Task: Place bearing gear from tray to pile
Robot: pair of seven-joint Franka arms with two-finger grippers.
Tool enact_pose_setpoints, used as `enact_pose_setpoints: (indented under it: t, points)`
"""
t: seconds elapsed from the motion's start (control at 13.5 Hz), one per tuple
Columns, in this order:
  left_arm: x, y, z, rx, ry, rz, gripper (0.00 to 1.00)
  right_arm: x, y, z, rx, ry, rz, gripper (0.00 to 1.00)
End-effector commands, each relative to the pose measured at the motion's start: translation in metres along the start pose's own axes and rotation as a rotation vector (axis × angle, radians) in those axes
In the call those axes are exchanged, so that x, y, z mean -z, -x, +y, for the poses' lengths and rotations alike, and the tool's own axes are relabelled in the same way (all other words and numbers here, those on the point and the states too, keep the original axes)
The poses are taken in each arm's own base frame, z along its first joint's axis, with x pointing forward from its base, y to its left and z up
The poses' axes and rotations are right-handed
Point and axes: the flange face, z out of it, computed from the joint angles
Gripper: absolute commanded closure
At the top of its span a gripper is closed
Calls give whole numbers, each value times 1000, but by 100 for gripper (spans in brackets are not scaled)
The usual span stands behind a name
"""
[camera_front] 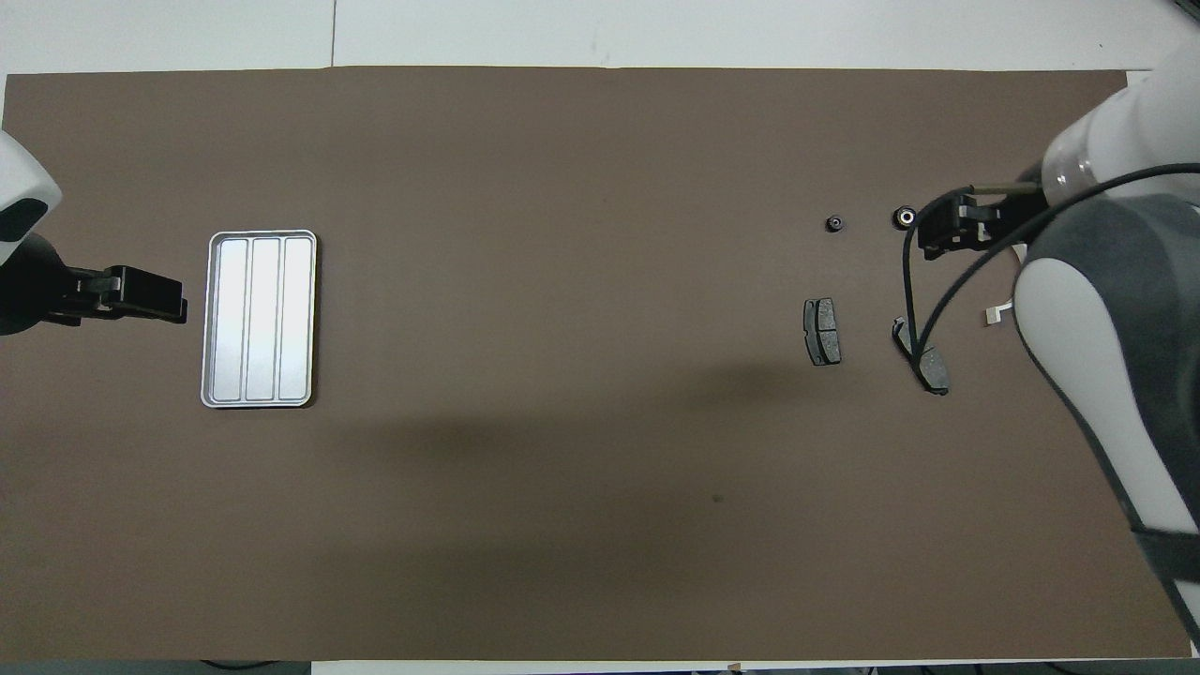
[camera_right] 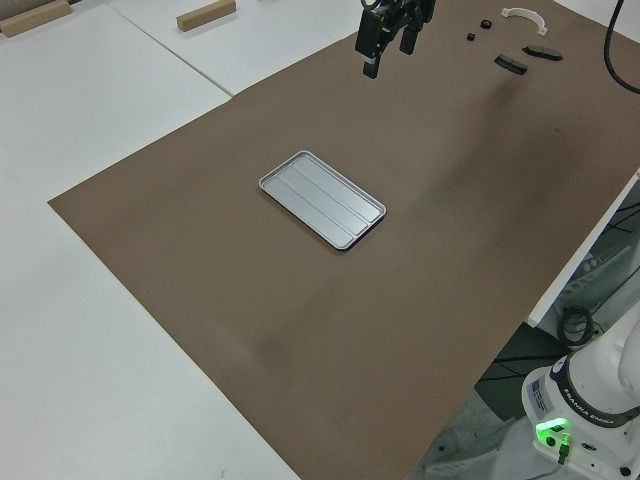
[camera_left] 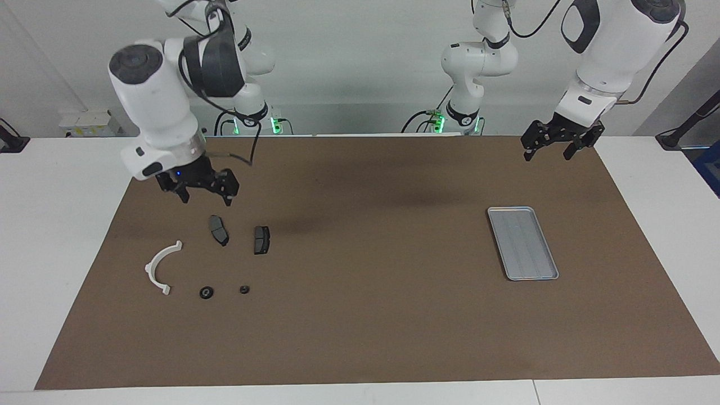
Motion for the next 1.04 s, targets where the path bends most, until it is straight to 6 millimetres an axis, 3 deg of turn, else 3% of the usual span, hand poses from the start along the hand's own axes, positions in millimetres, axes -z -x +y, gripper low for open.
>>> enact_pose_setpoints:
  t: [0.0,0.07,0.22,0.96]
  points:
    - [-3,4,1,-10,16,14,0,40,50,5,-7,-40,-32,0]
    - [-2,4,1,-11,16,15,0,55,64,4,-1,-42,-28,0]
    - [-3,4,1,-9,16,15,0,65,82,3,9,-35,-58,0]
    - [-2,4,1,-9,16,22,0,64,78,1,5,-62,-32,0]
